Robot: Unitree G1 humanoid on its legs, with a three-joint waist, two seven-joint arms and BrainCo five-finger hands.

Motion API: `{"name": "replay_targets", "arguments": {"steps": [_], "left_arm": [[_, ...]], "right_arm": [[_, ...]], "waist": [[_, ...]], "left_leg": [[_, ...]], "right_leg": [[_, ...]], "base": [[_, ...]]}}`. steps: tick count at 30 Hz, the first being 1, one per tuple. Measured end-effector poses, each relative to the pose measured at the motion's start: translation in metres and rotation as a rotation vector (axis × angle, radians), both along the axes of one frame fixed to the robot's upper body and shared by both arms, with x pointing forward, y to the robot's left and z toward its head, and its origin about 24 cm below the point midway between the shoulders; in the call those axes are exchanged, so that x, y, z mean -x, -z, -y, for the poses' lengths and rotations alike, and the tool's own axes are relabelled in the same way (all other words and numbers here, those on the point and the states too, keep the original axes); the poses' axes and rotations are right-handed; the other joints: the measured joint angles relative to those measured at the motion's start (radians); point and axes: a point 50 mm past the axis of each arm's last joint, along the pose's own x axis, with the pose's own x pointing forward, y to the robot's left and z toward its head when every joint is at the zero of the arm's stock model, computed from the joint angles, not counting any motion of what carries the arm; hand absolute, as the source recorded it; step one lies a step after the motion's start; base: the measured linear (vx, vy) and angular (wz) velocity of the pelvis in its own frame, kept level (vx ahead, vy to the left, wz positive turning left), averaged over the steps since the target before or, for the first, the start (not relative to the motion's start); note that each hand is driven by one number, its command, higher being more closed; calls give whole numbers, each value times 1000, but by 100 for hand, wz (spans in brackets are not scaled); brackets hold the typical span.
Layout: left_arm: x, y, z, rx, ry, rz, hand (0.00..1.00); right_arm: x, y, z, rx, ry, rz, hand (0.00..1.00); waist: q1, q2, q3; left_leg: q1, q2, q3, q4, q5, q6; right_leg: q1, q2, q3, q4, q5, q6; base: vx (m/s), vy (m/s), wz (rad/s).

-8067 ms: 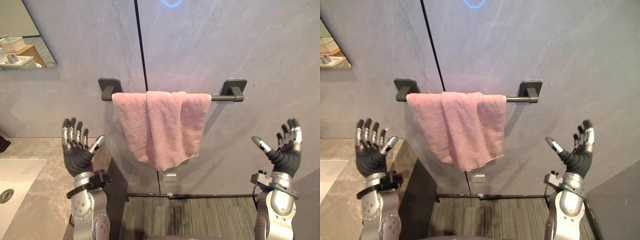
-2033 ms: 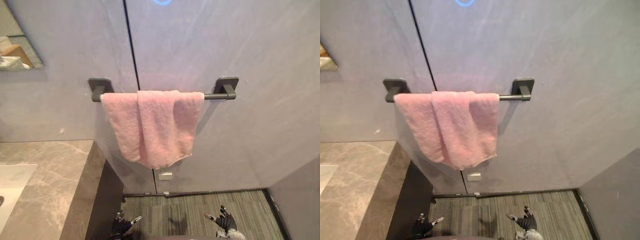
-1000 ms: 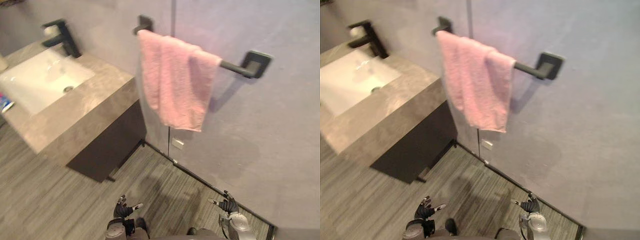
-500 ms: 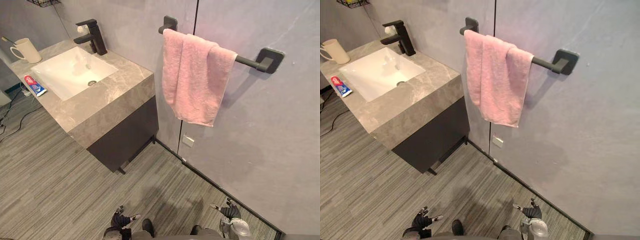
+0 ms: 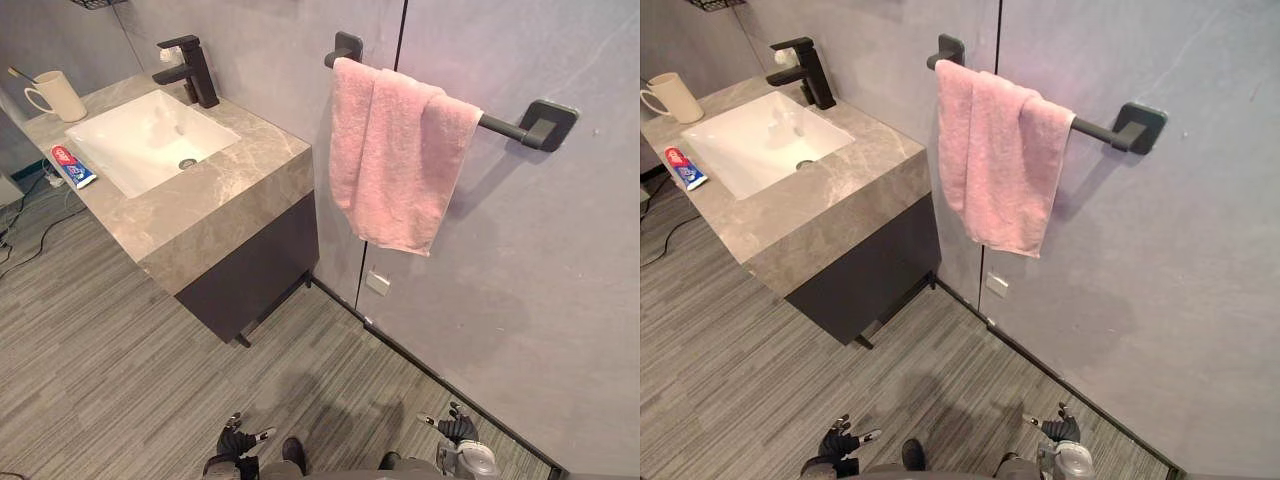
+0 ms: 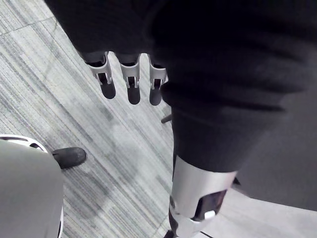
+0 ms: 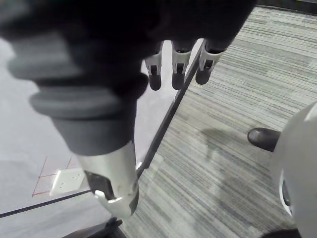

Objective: Organize washtable

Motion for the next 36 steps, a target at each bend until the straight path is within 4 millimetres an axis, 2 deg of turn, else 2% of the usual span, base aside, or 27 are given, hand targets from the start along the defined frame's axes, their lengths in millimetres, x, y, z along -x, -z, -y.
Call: {"name": "replay_targets", "arguments": {"steps": [4,6,8,9,10,11,12,14,17,18,21,24,25,26,27,28,29,31,33,35,36], "left_arm": [[-1,-1,-1,-1,-6,6,0],[-3,-1,-1,-2,-6,11,0],[-5,-2,-2,-4,-7,19,0],[-6,-3,-1,-3,-6,25,0],[-8,-4,-3,-8,-6,30,0],[-11,-5,-6,-11,-27,41,0],[-13,-7,-5,-2,-59,63,0],[-11,-6,-4,10,-90,59,0],[-13,-7,-4,18,-125,80,0],[-13,-7,-5,23,-140,81,0],[-15,-7,-4,30,-145,84,0],[-17,-8,-1,37,-143,90,0],[-20,-10,2,43,-143,103,0],[-23,-12,1,42,-144,118,0],[-25,-12,3,47,-144,121,0],[-25,-12,5,52,-145,121,0],[-25,-11,7,56,-144,121,0],[-23,-11,7,58,-145,113,0],[-18,-9,8,61,-147,97,0],[-19,-9,9,62,-143,98,0],[-22,-9,10,66,-141,103,0]], "right_arm": [[-2,0,-3,-4,-20,-7,0],[0,2,-4,-6,-23,-16,0],[7,3,-4,-7,-18,-33,0],[10,4,-4,-8,-15,-36,0],[13,4,-6,-16,-7,-38,0],[15,3,-5,-11,-3,-31,0],[13,0,-4,-2,-1,-9,0],[7,-2,-7,-9,-5,17,0],[7,-2,-14,-37,7,22,0],[1,-4,-18,-48,12,49,0],[-3,-6,-24,-63,15,69,0],[-3,-7,-24,-64,20,71,0],[-4,-8,-23,-61,26,79,0],[-5,-8,-25,-66,34,85,0],[-5,-9,-24,-65,35,87,0],[-5,-9,-23,-62,42,89,0],[-2,-8,-22,-60,47,80,0],[4,-6,-22,-54,51,64,0],[9,-5,-18,-43,56,51,0],[13,-4,-18,-42,58,43,0],[15,-4,-16,-38,65,38,0]], "waist": [[14,-7,5],[22,-13,8],[20,-27,18],[19,-30,18],[15,-43,23],[24,-63,22],[29,-63,37],[19,-59,43],[37,-64,41],[36,-62,40],[36,-67,38],[39,-63,36],[38,-59,35],[36,-56,35],[39,-56,35],[40,-51,33],[25,-50,33],[28,-46,25],[27,-36,7],[24,-37,6],[20,-26,8]], "left_leg": [[-1,-2,-3,0,0,0],[-5,-6,-14,0,0,0],[-9,-25,-62,0,-11,5],[-14,-28,-91,0,-15,11],[-25,-47,-133,0,-18,15],[-38,-70,-167,0,-21,19],[-46,-67,-196,0,-22,20],[-65,-70,-242,1,-21,20],[-84,-57,-244,10,-18,18],[-117,-52,-245,42,5,24],[-146,-70,-278,97,18,23],[-155,-98,-289,115,29,38],[-165,-106,-256,117,38,52],[-171,-97,-173,127,-9,102],[-187,-85,-111,146,-42,111],[-192,-71,-23,180,-84,113],[-177,-71,-11,177,-84,113],[-156,-76,-11,162,-70,106],[-138,-92,-36,116,-22,101],[-142,-101,-31,92,-21,101],[-166,-98,23,107,-66,94]], "right_leg": [[1,-3,0,4,-3,0],[0,-12,-8,23,-23,-4],[-8,-43,-11,105,-93,26],[-21,-35,42,137,-123,30],[-46,-6,171,168,-146,6],[-57,22,284,191,-167,-11],[-72,44,402,230,-169,-24],[-84,65,510,282,-161,-34],[-66,53,448,262,-161,-34],[-62,51,411,260,-161,-33],[-29,33,337,236,-164,-28],[6,11,278,229,-169,-21],[13,-2,245,228,-170,-19],[18,-10,221,228,-175,-11],[22,-13,218,225,-175,-11],[40,-13,202,215,-171,-8],[58,-21,198,205,-169,-6],[74,-26,205,207,-164,-10],[76,-27,208,213,-159,-12],[79,-32,206,212,-153,-11],[77,-40,179,205,-148,-3]], "base": [[-3,4,1],[-27,26,23],[3,21,61],[5,-54,85],[26,-86,111],[69,-81,120],[95,-16,97],[119,50,117],[101,-23,90],[52,-46,76],[93,-19,76],[13,10,66],[-48,83,61],[-61,89,52],[-97,61,49],[-35,34,59],[-19,19,63],[28,38,32],[-13,67,26],[-36,61,42],[-71,48,61]]}}
